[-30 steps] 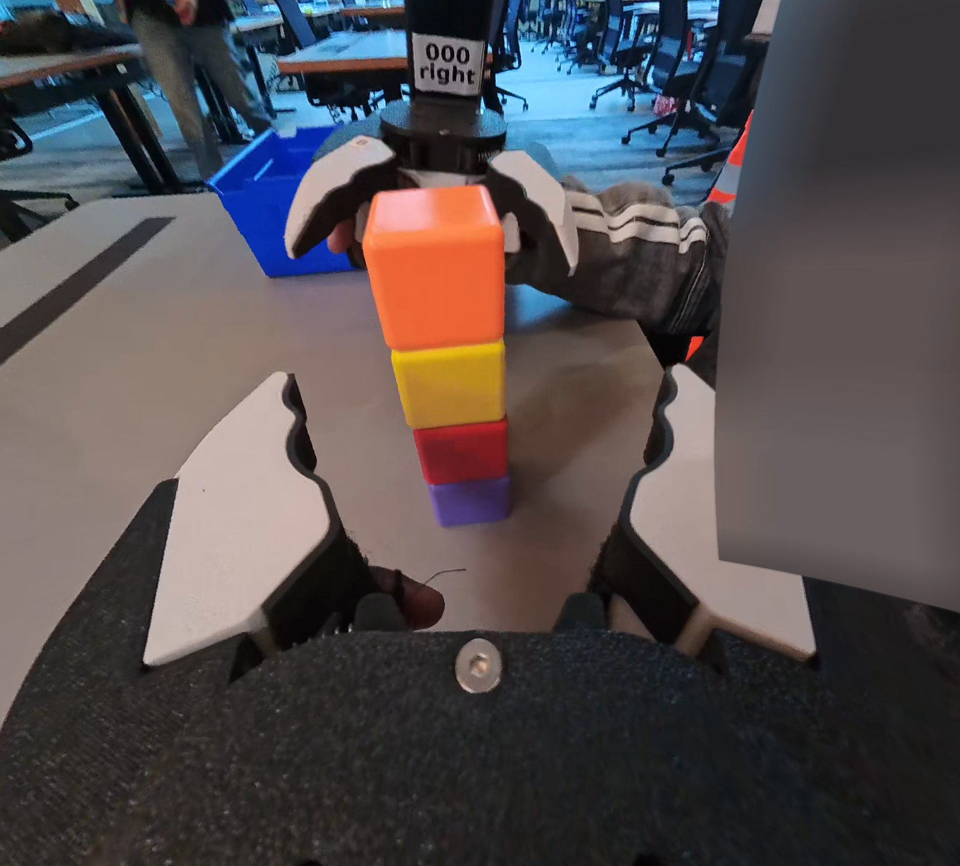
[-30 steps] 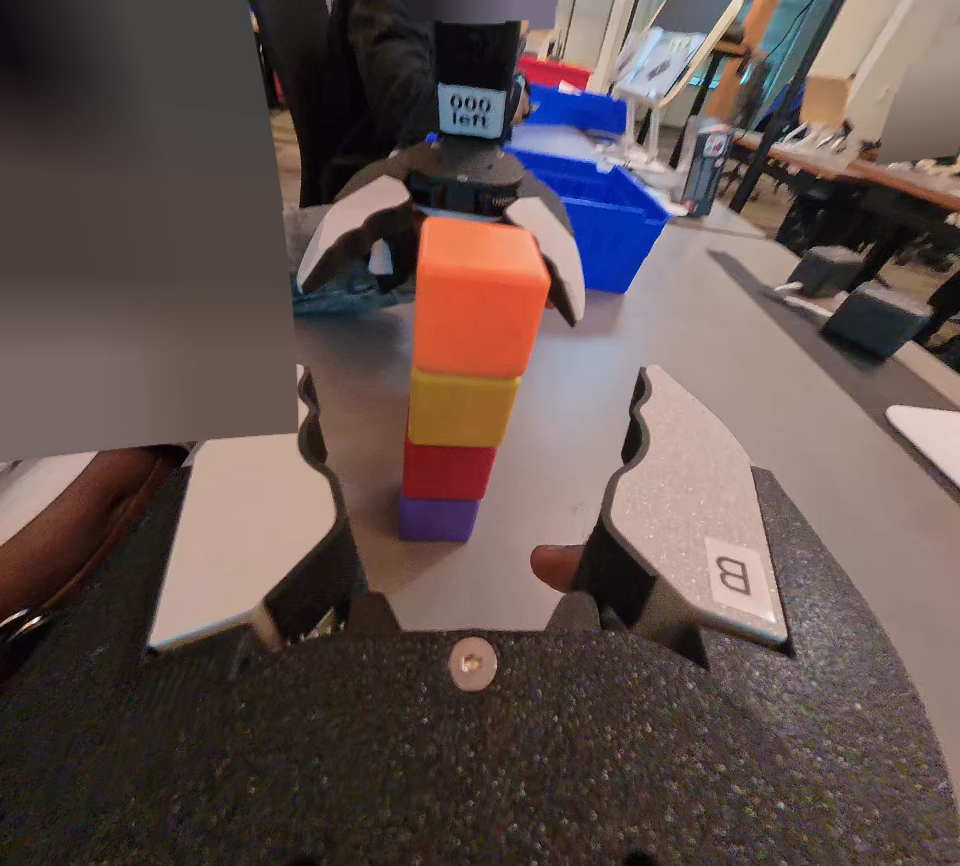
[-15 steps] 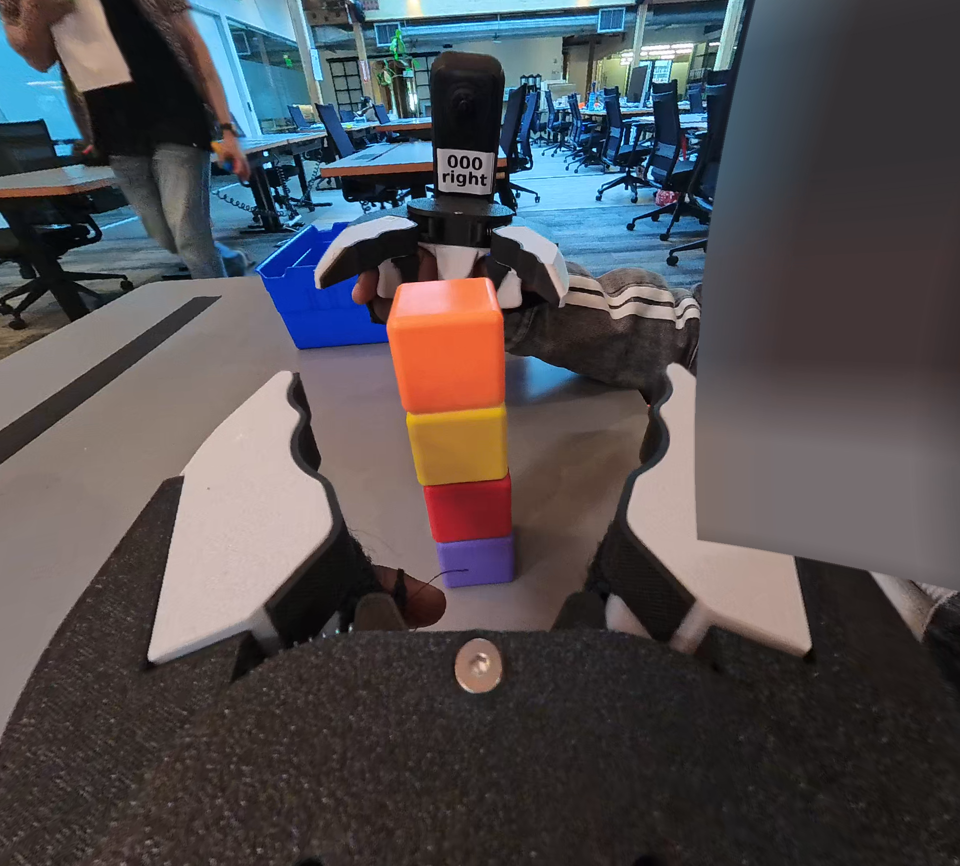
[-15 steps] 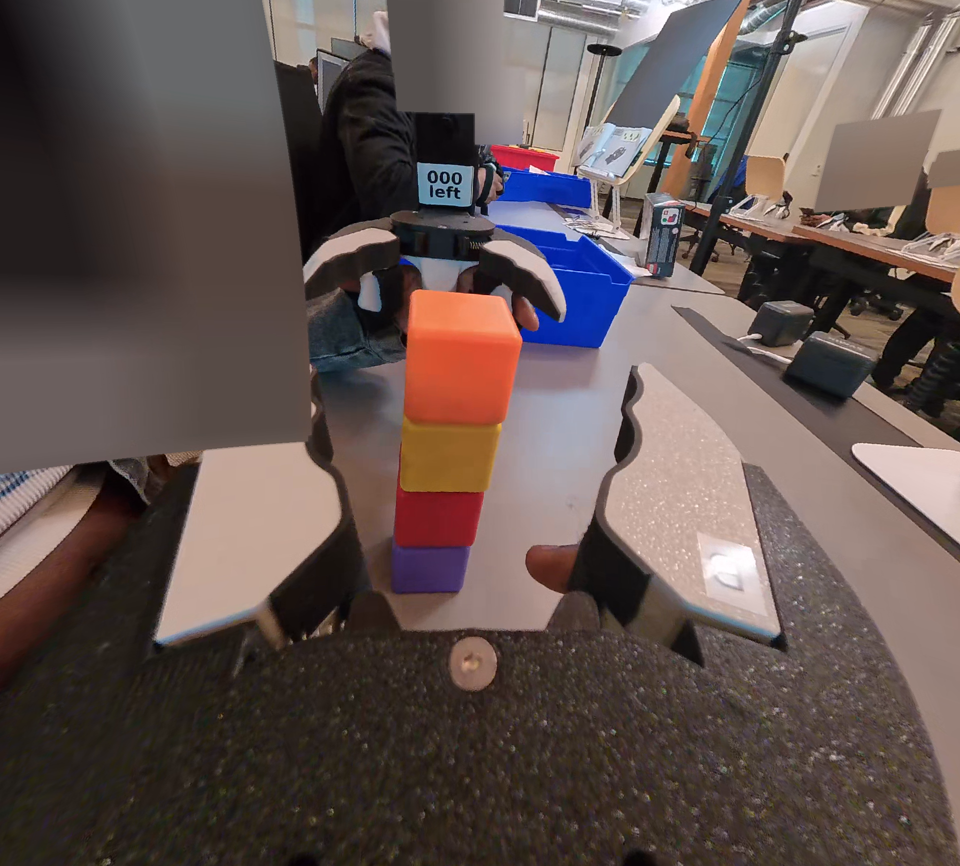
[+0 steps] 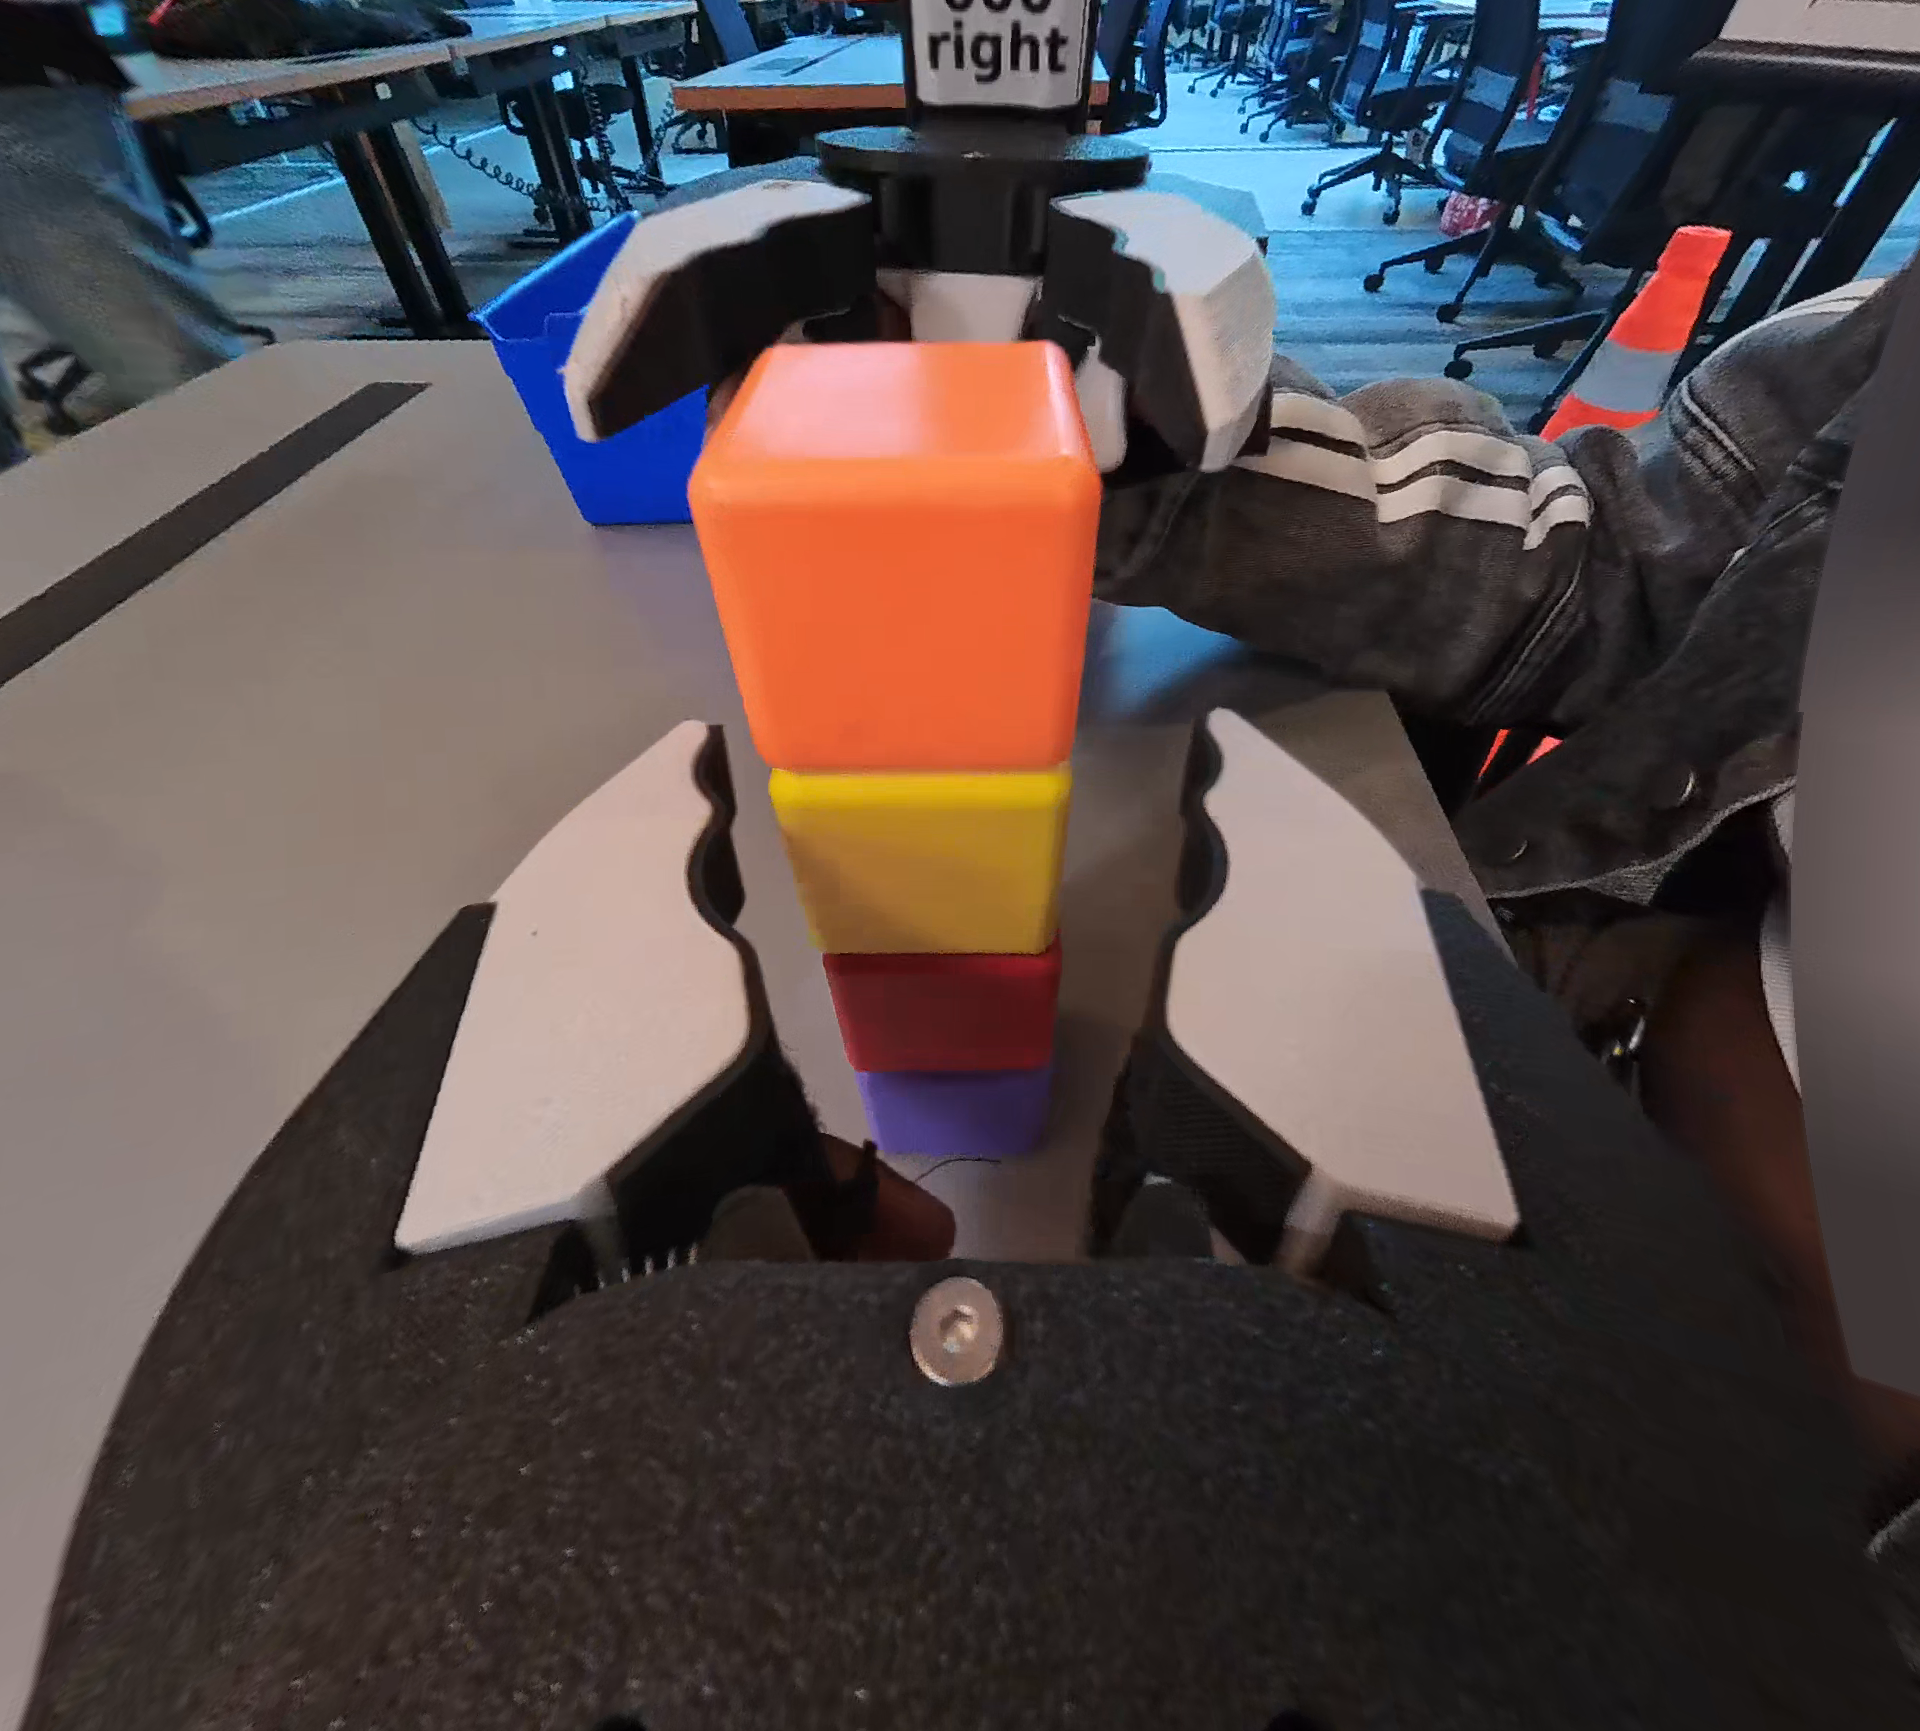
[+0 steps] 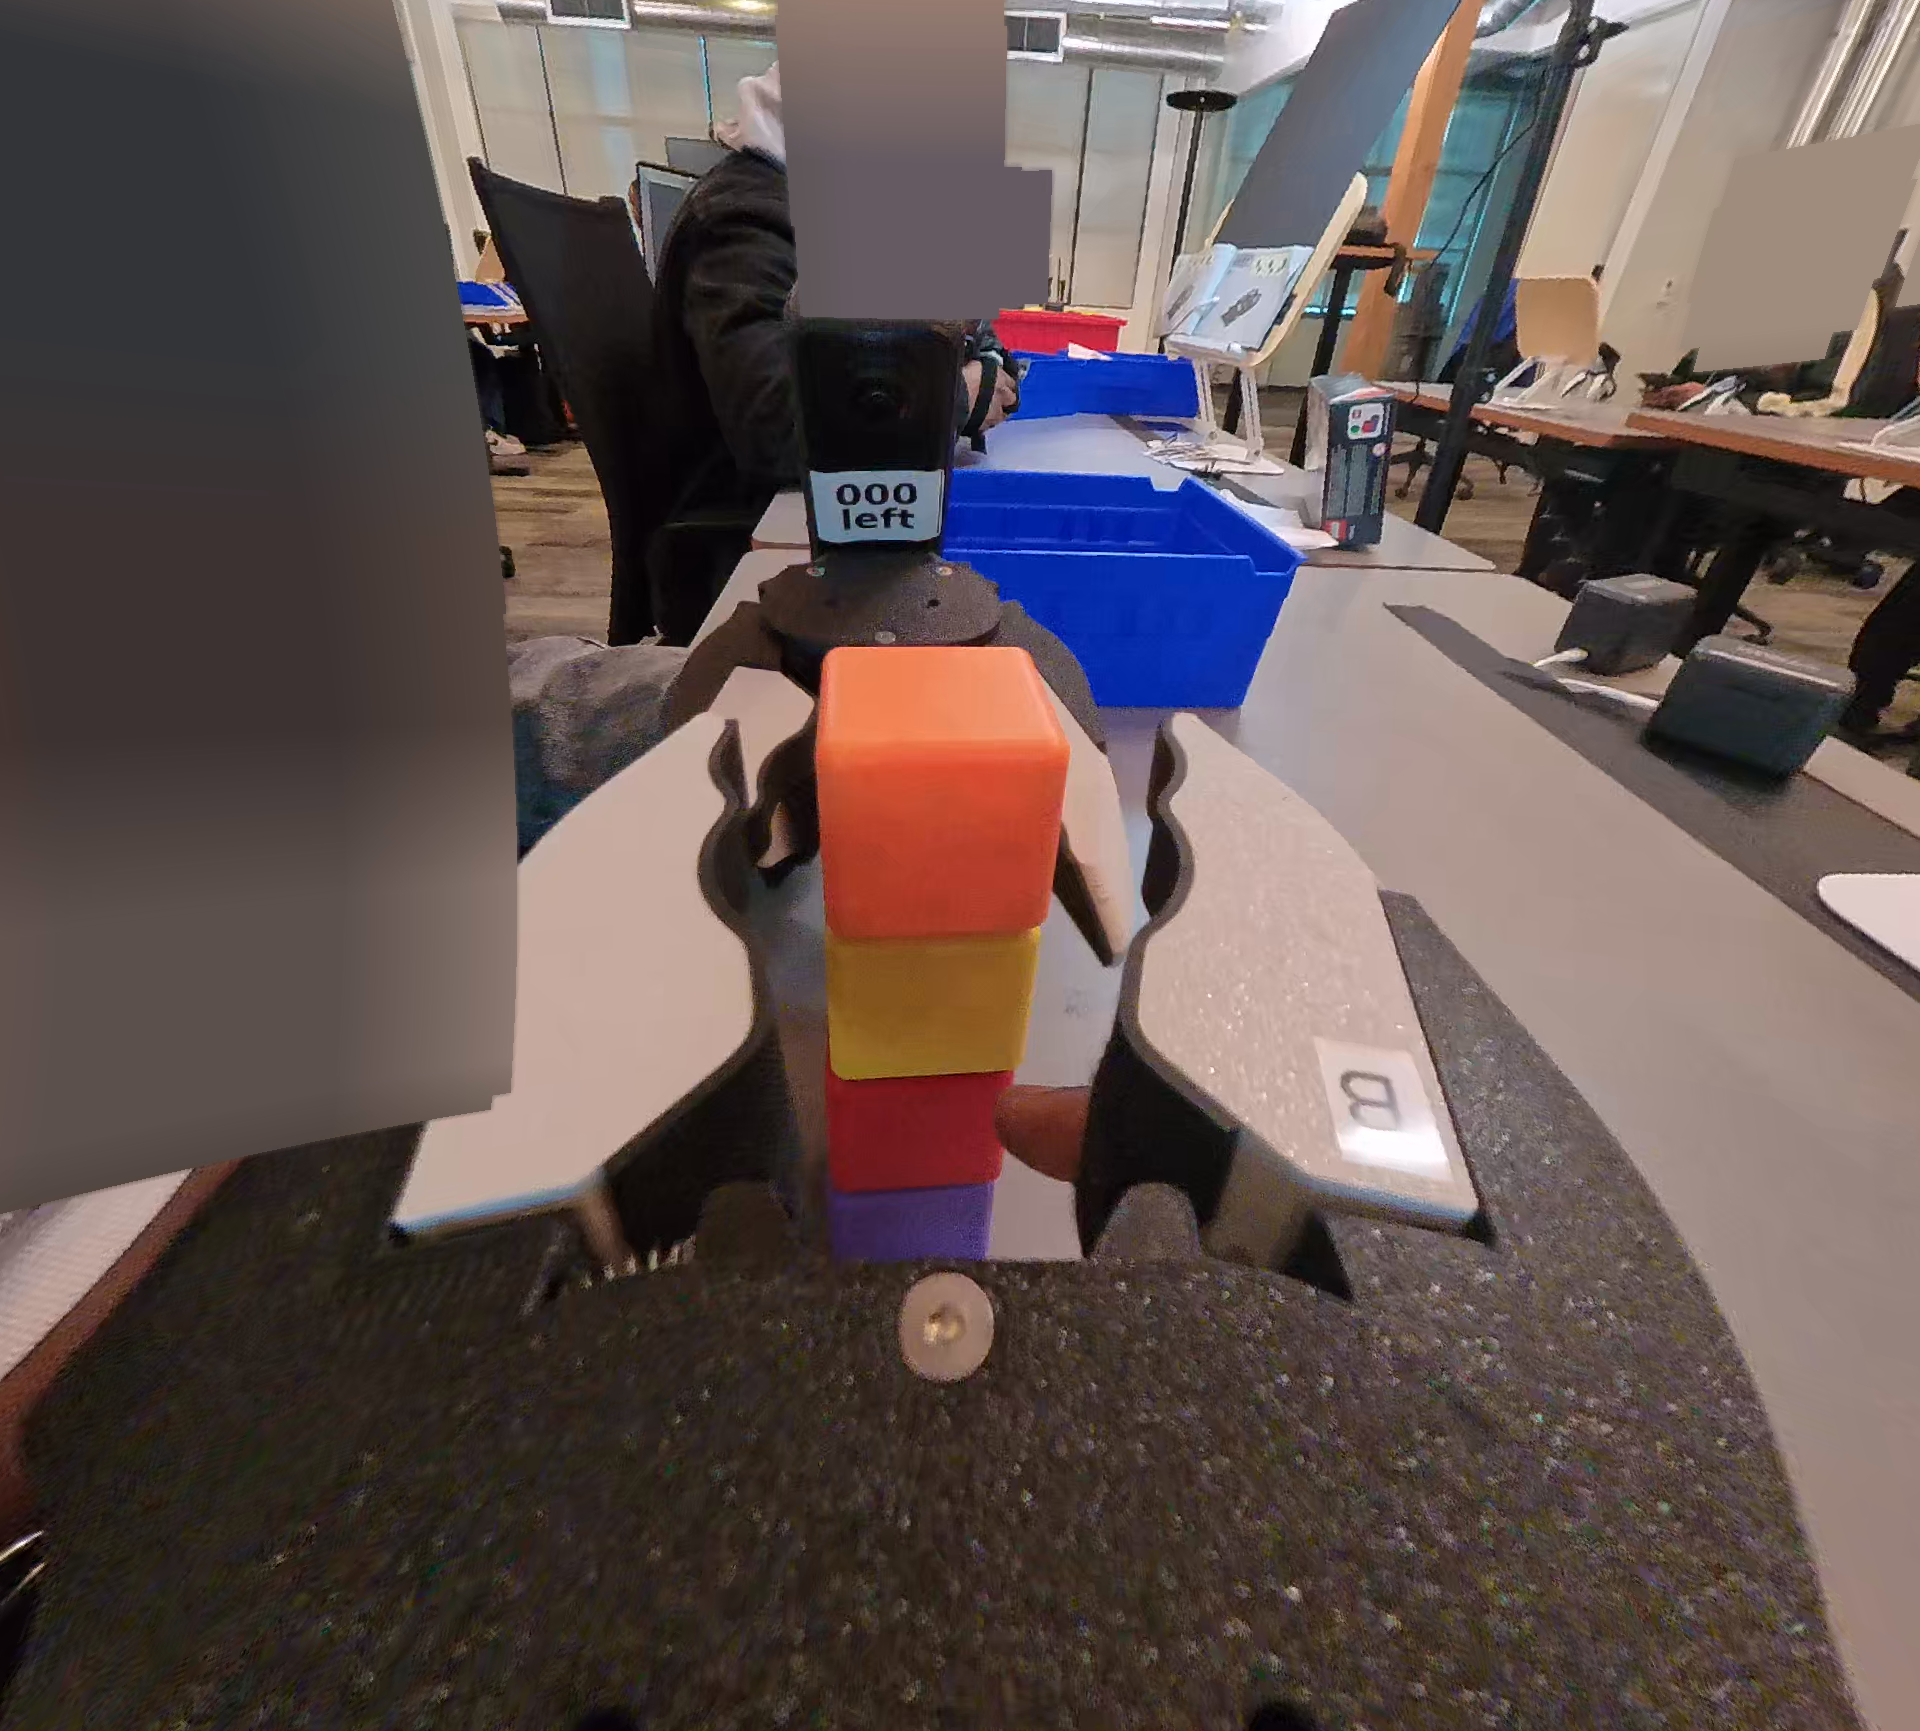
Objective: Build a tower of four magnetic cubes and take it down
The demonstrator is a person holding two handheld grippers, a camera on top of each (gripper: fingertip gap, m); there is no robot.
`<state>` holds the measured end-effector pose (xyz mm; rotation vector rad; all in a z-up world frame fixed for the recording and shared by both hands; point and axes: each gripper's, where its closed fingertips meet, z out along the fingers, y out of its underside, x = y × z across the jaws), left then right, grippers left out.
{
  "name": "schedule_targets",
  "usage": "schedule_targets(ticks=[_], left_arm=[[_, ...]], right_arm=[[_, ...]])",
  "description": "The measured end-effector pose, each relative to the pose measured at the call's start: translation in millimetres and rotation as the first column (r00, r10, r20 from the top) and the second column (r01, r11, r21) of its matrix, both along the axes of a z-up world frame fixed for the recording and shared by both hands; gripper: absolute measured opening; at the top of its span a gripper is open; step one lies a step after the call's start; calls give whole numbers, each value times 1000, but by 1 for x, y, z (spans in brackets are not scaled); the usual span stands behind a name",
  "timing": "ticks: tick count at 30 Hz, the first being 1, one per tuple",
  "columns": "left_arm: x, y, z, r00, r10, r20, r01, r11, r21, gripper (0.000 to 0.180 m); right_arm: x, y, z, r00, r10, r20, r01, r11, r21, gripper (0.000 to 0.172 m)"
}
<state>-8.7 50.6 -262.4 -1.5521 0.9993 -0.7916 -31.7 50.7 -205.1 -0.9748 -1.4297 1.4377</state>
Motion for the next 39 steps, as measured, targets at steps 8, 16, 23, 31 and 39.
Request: schedule_targets(ticks=[8,16,23,31,39], left_arm=[[-2,4,-3,1000,22,-4,-22,1000,0,48],[-3,3,-3,1000,16,-7,-16,1000,-7,49],[-2,3,-3,1000,9,0,-9,1000,-8,49],[-2,3,-3,1000,8,-2,-8,1000,-4,49],[-2,3,-3,1000,12,-6,-12,1000,-3,49]], right_arm=[[-3,-6,-11,997,17,72,-21,999,44,48],[40,43,43,969,-213,-125,213,977,-16,48],[156,160,52,530,-825,197,823,556,114,48],[241,248,-54,-20,-631,776,810,444,382,49],[261,272,-120,-272,-334,903,752,512,416,49]])
